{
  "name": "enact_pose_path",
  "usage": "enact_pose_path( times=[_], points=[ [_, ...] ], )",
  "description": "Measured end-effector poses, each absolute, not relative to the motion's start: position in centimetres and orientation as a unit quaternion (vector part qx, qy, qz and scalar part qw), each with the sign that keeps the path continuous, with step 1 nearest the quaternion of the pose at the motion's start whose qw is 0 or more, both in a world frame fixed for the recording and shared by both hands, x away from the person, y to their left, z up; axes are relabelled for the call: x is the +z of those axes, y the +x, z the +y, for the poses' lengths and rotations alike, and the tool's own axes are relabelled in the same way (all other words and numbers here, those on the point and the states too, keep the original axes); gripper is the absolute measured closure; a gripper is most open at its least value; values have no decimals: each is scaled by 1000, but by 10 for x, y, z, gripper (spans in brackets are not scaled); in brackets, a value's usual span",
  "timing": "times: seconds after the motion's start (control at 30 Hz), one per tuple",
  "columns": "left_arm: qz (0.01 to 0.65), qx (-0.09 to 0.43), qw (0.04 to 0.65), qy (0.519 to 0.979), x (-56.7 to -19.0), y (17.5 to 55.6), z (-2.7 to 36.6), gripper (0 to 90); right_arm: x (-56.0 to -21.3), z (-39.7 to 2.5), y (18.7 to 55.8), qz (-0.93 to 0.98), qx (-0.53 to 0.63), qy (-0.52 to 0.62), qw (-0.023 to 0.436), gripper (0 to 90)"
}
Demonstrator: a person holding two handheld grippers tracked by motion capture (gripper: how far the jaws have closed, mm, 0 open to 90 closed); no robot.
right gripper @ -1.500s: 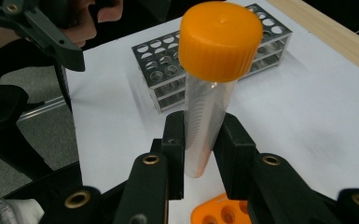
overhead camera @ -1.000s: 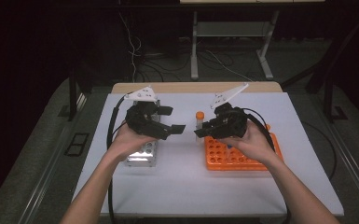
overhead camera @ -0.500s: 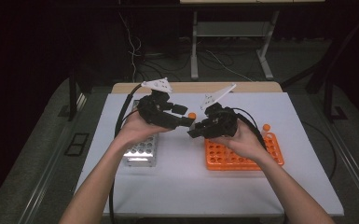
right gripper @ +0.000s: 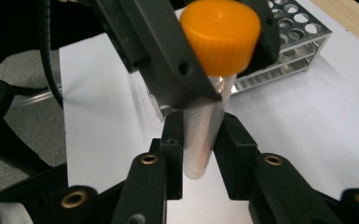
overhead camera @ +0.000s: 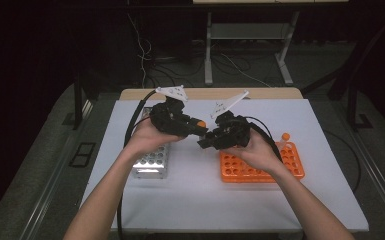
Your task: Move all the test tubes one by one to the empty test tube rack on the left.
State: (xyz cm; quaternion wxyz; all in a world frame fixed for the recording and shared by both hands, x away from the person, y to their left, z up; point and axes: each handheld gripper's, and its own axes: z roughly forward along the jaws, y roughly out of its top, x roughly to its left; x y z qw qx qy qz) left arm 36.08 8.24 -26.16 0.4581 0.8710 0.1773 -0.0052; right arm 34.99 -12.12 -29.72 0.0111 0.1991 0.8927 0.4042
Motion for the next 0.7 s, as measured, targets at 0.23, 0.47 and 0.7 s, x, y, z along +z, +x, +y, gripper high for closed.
enact_pose_path(
  times=[0.23, 0.47, 0.7],
  points=[
    [191, 11, 454, 870, -254, 368, 94, 690, -287, -137, 349, 878, 427, 216, 19, 584],
    [212, 29, 443, 871, -247, 381, 111, 691, -275, -161, 345, 863, 442, 241, 42, 392],
    [237, 49, 447, 861, -240, 398, 129, 690, -266, -187, 337, 847, 448, 278, 70, 105]
  ],
)
